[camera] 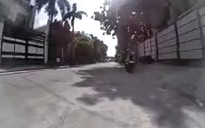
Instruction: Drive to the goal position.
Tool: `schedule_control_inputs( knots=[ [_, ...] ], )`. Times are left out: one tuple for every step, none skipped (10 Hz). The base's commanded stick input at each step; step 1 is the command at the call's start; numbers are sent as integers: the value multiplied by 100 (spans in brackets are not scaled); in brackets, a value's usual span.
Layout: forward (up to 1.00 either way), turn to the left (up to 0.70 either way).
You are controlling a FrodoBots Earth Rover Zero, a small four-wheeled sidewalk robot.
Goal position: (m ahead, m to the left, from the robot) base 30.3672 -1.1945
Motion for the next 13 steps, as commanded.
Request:
schedule_control_inputs(
  knots=[
    [100, 0],
    [100, -5],
    [100, -40],
    [100, -40],
    [100, -40],
    [100, -40],
    [100, -30],
    [100, -19],
    [100, -9],
    [100, 0],
    [100, 0],
    [100, -2],
    [100, -4]
  ],
)
